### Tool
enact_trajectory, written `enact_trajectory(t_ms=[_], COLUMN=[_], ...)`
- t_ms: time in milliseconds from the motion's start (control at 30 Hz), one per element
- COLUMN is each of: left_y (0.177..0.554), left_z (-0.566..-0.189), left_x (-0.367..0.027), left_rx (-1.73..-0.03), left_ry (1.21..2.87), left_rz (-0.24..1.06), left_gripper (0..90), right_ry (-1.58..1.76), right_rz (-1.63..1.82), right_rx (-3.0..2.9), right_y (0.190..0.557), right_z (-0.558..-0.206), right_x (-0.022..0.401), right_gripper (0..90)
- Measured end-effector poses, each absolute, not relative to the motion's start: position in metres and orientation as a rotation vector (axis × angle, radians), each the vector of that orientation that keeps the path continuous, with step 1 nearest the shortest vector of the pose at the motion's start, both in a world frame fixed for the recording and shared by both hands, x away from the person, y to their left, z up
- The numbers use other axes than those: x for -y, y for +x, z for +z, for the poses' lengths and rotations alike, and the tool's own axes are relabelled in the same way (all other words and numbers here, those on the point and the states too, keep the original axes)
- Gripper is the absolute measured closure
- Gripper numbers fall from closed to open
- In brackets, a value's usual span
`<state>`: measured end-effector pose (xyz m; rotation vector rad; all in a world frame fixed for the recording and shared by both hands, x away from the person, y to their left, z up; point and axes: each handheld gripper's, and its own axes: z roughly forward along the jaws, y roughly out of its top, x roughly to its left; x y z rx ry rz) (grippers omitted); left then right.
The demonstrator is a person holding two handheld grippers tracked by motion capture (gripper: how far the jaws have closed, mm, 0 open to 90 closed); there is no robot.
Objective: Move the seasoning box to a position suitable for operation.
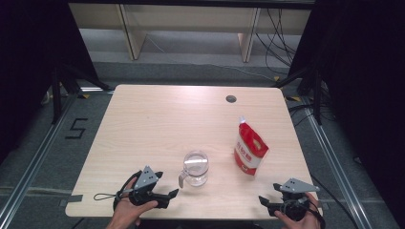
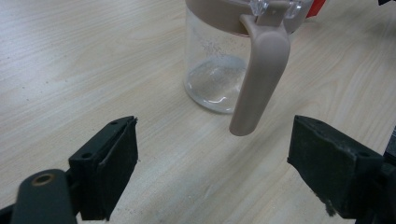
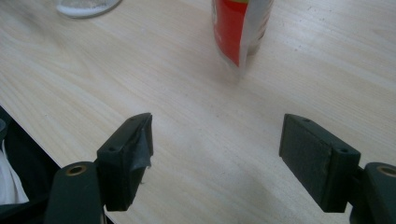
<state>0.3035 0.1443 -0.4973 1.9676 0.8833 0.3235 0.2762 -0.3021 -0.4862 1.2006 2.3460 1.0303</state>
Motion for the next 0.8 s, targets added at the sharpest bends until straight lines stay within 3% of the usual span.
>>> enact_trajectory(t_ms=[800], left_y=[0.3013], left_z=[-0.4945], left_x=[-0.1416], left_rx=[-0.869], left_ry=[1.968], left_rz=[0.333], left_gripper=[15.6], right_ry=[1.195], right_rz=[1.043], right_rx=[-2.341], right_y=[0.2753], right_z=[-0.4863], right_x=[0.2980], right_gripper=[25.7])
